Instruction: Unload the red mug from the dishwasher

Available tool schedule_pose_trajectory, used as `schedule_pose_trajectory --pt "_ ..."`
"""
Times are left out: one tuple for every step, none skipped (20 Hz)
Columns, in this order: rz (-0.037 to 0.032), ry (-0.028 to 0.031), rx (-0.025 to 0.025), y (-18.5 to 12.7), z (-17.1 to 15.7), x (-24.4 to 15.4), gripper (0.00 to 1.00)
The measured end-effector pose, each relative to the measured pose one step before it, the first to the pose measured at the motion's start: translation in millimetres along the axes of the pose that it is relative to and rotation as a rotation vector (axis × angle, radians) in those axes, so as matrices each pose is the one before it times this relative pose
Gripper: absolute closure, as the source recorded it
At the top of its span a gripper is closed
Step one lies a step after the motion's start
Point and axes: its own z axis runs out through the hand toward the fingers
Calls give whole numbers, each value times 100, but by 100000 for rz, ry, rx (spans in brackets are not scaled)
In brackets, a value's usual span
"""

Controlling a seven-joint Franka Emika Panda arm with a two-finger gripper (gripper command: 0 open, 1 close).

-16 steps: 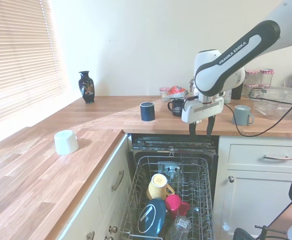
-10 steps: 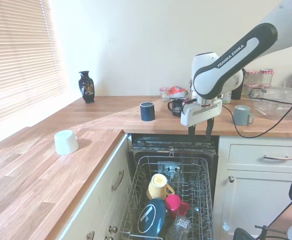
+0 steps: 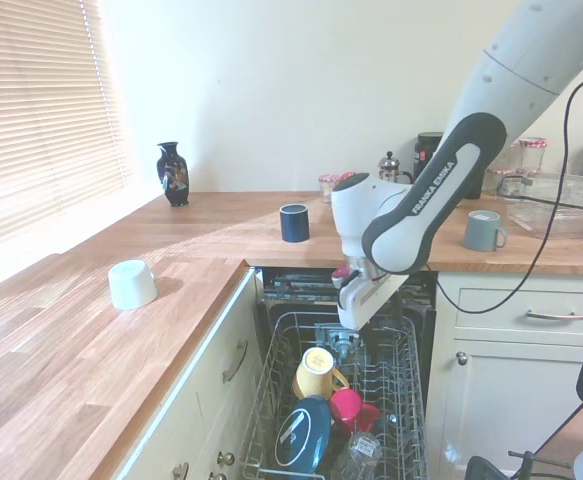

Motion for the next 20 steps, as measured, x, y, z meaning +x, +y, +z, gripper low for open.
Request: schedule_pose_trajectory --pt "-2058 619 -2615 -829 1007 -469 0" --pt "-1677 356 -2488 -692 929 -298 0" --pt "-1362 6 -2268 -658 892 -85 0" --pt "-1435 -289 -2293 -502 855 43 0" --pt "-1192 -128 -2112 -497 763 127 0" --pt "-1281 -43 -1582 -538 690 144 0" --pt "-1169 165 -1031 -542 582 140 0" --pt "-1069 356 -579 -580 426 152 0" --pt "-665 40 -113 -546 318 108 0" --pt "-870 140 210 -602 244 -10 0" --pt "-1312 542 935 -660 247 -137 0" --pt "-1467 637 792 -559 281 -193 0" --pt "-1649 492 794 -517 417 -264 0" --pt "-1727 324 328 -447 611 -311 0" --pt "-1820 212 -177 -353 699 -301 0" --pt "-1714 21 -347 -319 789 -294 0" --pt "-1406 -187 -411 -328 779 -242 0" --pt "-1494 -66 -573 -267 716 -239 0" --pt "-1169 168 -44 -268 589 -84 0" --pt "-1048 269 -340 -207 467 31 0"
